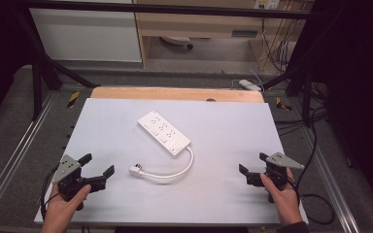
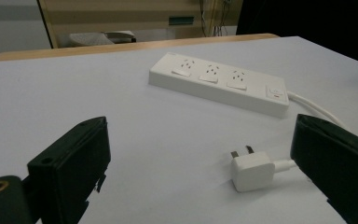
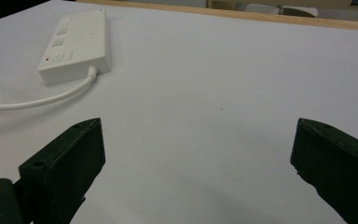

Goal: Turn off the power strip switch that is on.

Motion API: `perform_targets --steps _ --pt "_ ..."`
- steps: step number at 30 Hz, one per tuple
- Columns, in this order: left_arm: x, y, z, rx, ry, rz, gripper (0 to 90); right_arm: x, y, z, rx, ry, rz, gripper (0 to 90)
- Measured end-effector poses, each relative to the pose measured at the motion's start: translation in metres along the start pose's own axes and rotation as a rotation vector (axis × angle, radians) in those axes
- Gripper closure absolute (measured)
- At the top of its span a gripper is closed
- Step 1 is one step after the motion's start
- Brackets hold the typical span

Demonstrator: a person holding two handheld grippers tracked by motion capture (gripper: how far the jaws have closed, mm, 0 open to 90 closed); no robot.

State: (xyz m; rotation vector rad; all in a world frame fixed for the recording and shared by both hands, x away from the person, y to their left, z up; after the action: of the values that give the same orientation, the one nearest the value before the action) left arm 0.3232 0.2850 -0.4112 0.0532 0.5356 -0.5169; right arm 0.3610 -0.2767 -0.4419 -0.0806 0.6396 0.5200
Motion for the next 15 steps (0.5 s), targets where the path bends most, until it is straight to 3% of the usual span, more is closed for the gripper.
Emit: perform_targets --steps 8,15 --pt "-0.0024 -0.0044 0.0035 0.034 -0.032 -0.003 4.6 0.0018 0.002 0.0 -0.018 0.006 -0.006 3.1" --pt "-0.0064 -0.0063 0.0072 0.028 -0.074 -0.012 4.6 0.0028 0.0033 -0.0001 -0.027 0.014 -0.009 3.0"
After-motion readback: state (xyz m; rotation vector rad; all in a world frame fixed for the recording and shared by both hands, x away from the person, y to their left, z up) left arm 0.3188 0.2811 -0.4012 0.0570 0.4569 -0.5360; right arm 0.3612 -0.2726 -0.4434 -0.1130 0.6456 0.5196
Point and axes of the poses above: each handheld gripper's, and its own axes: x roughly forward along the jaws, z roughly out of its top, y roughly to its left, the point moved 1 cm from there along x, roughly forward along the jaws, and after that the axes turned 11 degrees about y, right-handed, at the moved point
